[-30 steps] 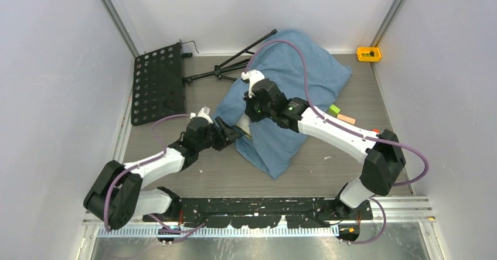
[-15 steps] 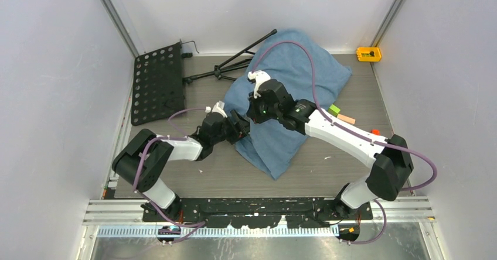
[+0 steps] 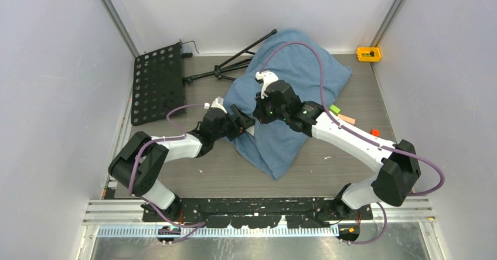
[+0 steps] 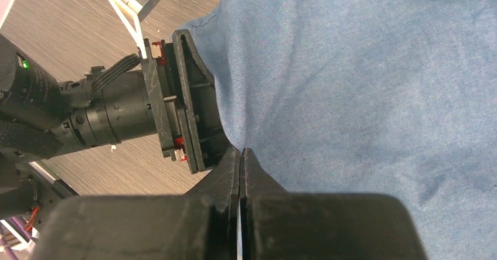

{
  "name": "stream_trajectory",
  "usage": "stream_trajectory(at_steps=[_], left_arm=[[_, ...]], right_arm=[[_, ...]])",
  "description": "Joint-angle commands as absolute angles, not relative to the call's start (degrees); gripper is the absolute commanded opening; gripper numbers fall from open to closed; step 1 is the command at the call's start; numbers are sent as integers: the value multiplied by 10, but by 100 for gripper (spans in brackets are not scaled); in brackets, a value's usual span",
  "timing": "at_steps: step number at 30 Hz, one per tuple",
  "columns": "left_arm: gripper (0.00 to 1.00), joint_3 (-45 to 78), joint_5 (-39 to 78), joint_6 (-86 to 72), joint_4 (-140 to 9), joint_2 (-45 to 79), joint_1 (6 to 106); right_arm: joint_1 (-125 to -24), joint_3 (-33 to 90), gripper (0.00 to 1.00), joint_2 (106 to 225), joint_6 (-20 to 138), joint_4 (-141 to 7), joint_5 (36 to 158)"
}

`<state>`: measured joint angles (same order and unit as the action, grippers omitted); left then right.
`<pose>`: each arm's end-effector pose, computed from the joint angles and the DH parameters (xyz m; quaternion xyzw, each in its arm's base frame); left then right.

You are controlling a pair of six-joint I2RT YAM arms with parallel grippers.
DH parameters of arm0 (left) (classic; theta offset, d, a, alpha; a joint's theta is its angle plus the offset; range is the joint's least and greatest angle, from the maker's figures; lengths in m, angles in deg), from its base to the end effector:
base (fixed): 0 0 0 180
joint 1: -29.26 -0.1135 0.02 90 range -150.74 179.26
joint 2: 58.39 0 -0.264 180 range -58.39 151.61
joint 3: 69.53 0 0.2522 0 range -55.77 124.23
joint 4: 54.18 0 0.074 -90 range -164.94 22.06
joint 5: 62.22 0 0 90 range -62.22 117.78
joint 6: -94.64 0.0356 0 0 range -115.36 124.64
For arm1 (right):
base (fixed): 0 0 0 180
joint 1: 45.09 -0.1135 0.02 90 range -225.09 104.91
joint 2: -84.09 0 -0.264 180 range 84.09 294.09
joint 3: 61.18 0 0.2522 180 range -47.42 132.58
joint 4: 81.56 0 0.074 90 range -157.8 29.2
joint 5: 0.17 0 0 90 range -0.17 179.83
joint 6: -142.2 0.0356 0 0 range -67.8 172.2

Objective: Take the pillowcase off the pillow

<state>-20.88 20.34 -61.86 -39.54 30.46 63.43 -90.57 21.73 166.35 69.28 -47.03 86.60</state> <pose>0.2505 -0.1756 0.1675 -0.2018 0.8205 -0.4446 0.2974 0.2311 0.2322 0.3169 -0.2035 0.8584 0.2229 0.4148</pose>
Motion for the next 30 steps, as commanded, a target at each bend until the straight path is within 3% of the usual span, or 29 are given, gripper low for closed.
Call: stream_trajectory(at_steps=[1,9,15,20,21,24,27,30], left_arm=[[81,-182,264,-598,-469,260,637],[83,-202,307,-575,-490,211,637],[78,-139,218,-563,-471,292,637],[80,-133,199,-597,-422,350,639],[75,-131,195,-599,-406,356,638],[38,-109,183,-589,-414,359,639],[11,-95,196,-566,-472,318,638],[4,-87,201,-558,-520,261,638]], right_arm=[[-904,220,0,1643,682,-492,860],[-900,214,0,1641,682,-492,868],[-899,222,0,1645,680,-486,876],[-898,221,0,1642,680,-483,875],[-898,220,0,1643,680,-483,873],[-896,219,2,1642,676,-473,850],[-886,223,38,1643,676,-449,825],[-877,221,62,1637,670,-421,844]])
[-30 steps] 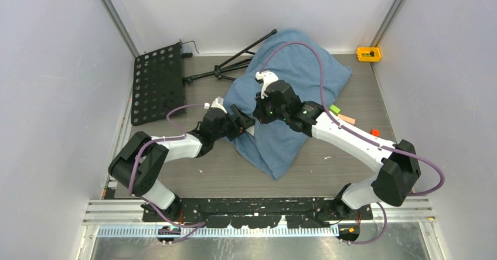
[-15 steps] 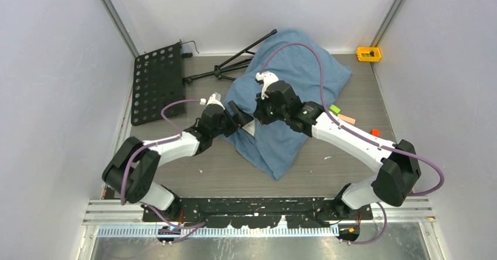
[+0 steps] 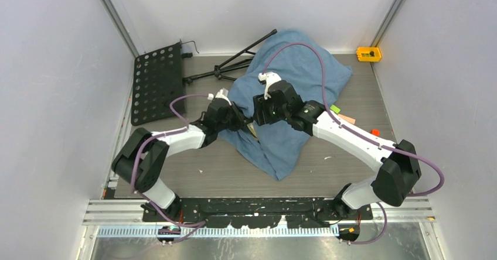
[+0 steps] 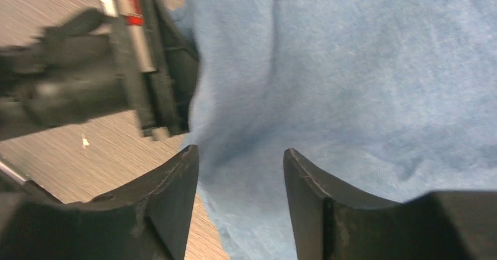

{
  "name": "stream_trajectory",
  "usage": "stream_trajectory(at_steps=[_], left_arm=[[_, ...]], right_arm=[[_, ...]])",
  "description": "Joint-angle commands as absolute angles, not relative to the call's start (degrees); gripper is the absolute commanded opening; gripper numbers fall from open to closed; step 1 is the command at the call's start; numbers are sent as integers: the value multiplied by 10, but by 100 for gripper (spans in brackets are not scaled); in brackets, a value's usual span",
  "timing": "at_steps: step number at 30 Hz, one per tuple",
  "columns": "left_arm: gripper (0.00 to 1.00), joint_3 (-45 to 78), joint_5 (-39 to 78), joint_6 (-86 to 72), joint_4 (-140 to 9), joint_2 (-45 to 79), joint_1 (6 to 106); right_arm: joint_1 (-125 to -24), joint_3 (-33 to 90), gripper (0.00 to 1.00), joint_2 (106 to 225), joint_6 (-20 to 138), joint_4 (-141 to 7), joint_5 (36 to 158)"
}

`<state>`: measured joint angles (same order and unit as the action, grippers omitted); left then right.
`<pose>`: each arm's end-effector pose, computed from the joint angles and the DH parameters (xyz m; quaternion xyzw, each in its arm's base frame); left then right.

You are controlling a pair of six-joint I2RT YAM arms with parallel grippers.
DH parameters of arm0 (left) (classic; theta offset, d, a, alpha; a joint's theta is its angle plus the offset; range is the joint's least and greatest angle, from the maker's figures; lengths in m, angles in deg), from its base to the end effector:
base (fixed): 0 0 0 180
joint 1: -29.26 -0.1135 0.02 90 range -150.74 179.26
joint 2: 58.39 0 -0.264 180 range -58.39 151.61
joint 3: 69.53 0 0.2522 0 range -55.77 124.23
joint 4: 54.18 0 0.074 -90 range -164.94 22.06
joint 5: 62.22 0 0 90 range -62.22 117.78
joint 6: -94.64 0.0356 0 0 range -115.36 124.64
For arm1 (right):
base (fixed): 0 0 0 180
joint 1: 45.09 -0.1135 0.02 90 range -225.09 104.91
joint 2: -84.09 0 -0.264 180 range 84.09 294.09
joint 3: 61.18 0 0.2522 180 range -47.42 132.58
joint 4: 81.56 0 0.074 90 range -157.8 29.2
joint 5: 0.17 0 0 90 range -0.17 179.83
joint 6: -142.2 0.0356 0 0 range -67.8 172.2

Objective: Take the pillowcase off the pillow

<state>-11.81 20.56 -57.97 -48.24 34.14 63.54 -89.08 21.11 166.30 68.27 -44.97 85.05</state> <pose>0.2738 -0.1921 0.1805 -0.1792 0.8411 -0.4157 0.2961 0.2355 0.2232 0.3103 -0.1970 0.8704 0.1928 0.4079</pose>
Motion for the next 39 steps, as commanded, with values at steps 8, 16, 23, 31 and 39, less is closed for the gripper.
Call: stream_trajectory(at_steps=[8,16,23,31,39], left_arm=[[0,-29,150,-554,-662,173,604],[0,-11,116,-553,-709,133,586],[0,38,53,-519,-792,107,569],[0,78,30,-463,-909,48,562],[0,56,20,-458,-924,28,543]], right_arm=[[-877,142,78,1539,627,-414,967],[-962,131,70,1536,629,-373,865],[-963,103,14,1520,641,-400,754],[-905,110,0,1499,677,-397,702],[-883,111,85,1487,652,-419,969]])
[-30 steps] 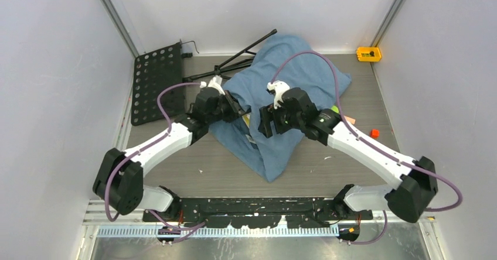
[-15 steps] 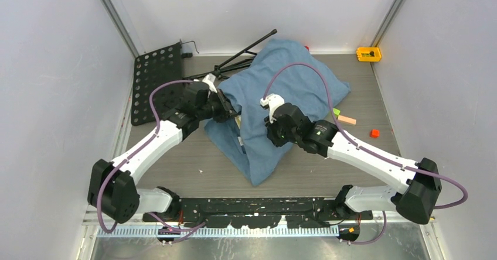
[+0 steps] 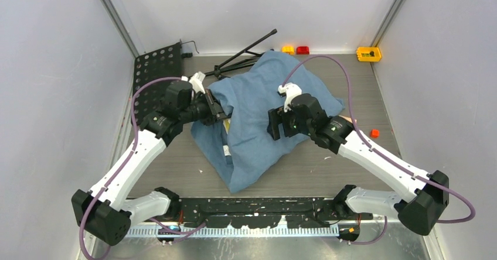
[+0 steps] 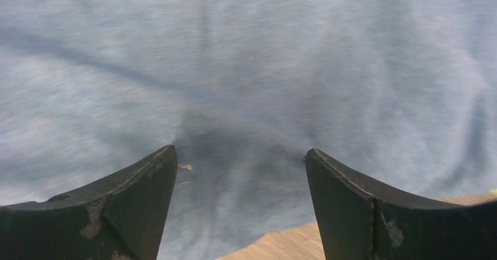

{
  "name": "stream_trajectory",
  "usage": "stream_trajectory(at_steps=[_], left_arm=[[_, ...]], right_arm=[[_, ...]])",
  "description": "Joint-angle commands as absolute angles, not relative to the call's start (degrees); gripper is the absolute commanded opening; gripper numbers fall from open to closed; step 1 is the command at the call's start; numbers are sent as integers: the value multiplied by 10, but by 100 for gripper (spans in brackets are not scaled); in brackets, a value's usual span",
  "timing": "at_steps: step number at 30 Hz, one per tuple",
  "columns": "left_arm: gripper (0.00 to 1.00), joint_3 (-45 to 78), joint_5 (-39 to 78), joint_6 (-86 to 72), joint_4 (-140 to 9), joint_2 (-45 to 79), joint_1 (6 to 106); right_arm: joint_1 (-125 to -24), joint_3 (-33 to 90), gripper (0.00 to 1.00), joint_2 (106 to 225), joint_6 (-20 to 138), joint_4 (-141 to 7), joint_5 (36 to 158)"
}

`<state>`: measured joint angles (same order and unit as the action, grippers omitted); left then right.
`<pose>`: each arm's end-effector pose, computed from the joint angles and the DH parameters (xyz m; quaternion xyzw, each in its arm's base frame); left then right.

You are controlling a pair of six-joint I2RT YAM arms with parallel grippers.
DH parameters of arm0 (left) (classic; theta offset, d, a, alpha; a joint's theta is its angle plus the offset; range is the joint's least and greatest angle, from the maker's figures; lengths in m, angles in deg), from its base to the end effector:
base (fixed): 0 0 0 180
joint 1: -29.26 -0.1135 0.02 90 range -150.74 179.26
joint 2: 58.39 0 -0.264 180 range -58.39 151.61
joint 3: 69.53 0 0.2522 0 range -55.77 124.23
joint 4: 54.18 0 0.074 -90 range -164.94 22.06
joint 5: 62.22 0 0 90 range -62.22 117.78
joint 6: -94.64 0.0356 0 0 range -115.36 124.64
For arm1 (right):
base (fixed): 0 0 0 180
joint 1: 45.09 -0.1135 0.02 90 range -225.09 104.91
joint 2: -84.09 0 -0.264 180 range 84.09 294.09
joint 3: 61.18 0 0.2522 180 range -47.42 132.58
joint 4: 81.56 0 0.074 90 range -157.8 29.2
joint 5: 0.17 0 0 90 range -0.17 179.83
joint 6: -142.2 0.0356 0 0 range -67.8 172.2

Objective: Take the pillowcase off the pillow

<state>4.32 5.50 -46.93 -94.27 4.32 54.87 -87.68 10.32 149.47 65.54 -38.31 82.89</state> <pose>0.2106 -0.1159 0.3451 -0.0942 0.8456 -0.4409 0.2857 0.1855 0.1646 0.3144 -0.1996 0.8716 0.1605 0.4179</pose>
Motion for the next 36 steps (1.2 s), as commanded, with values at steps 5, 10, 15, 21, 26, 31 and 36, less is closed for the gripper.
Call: stream_trajectory(at_steps=[5,10,15,21,26,31,36], left_arm=[[0,55,15,-453,-927,34,543],[0,55,16,-445,-934,36,541],[0,58,11,-437,-938,41,537],[0,63,7,-432,-941,44,531],[0,65,7,-421,-954,41,522],[0,59,-7,-412,-964,38,503],[0,53,-19,-397,-986,30,477]], right_arm=[[-901,139,78,1514,647,-421,1046],[-905,149,74,1534,633,-419,1119],[-909,151,76,1540,613,-409,1149],[-911,175,23,1555,595,-382,1120],[-910,158,11,1524,604,-401,1022],[-889,139,1,1515,634,-409,952],[-866,114,0,1510,664,-420,912]])
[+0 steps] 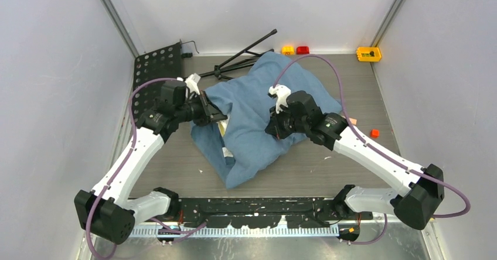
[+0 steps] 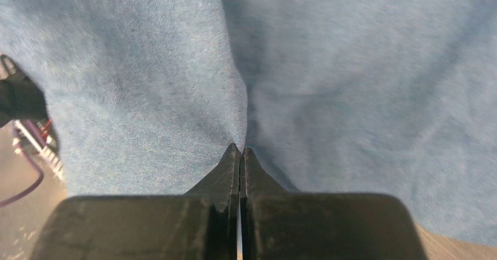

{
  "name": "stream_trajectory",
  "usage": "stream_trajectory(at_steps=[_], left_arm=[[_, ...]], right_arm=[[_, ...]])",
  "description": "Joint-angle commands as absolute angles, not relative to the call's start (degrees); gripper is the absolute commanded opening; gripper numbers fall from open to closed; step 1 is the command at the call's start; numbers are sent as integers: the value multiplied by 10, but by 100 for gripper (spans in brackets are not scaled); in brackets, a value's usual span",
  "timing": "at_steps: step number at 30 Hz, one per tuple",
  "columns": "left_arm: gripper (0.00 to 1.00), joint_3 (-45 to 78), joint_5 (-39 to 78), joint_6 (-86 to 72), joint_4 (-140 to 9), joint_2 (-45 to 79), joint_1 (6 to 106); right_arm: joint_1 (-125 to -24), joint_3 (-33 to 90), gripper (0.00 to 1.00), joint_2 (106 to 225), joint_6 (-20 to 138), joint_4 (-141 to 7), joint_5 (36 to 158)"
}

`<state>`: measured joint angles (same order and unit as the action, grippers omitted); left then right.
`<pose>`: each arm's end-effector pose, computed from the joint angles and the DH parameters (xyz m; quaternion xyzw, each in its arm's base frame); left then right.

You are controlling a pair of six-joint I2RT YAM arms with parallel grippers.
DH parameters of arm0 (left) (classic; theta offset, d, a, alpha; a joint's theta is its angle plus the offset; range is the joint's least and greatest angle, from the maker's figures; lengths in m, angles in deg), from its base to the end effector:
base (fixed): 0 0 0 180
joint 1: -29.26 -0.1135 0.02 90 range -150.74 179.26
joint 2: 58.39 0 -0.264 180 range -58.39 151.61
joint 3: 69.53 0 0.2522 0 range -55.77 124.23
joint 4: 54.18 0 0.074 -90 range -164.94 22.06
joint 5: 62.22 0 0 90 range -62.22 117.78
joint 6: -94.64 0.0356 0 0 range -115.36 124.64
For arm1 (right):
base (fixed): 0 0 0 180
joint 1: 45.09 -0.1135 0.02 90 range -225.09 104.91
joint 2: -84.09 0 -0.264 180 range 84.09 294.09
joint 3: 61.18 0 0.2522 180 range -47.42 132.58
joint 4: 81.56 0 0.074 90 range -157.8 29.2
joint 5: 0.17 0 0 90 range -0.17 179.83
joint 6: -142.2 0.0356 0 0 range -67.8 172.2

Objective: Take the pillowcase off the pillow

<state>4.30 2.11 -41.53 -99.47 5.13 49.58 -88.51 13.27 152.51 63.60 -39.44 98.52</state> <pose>0.2172 -0.0969 0.3341 -0.0934 0.8658 -0.4117 0.2686 0.1866 0.1840 0.3212 -0.2781 0.8449 0.2680 0.3702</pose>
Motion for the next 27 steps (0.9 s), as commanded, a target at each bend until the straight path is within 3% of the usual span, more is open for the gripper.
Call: stream_trajectory(at_steps=[1,9,15,17,19,21,22,27], left_arm=[[0,50,-22,-396,-988,27,473],[0,42,-42,-380,-1019,13,447],[0,47,-52,-370,-1037,5,428],[0,46,-53,-370,-1035,5,426],[0,43,-54,-372,-1030,8,425],[0,40,-59,-377,-1021,12,425],[0,39,-61,-381,-1016,15,425],[0,38,-66,-400,-985,29,424]], right_arm=[[-860,108,0,1507,670,-423,902],[-777,99,0,1555,735,-390,714],[-736,95,0,1577,767,-376,631],[-736,99,0,1567,752,-370,655],[-737,109,15,1549,723,-364,735],[-737,114,42,1524,701,-361,825],[-741,124,51,1515,697,-348,848],[-805,164,64,1486,652,-295,938]])
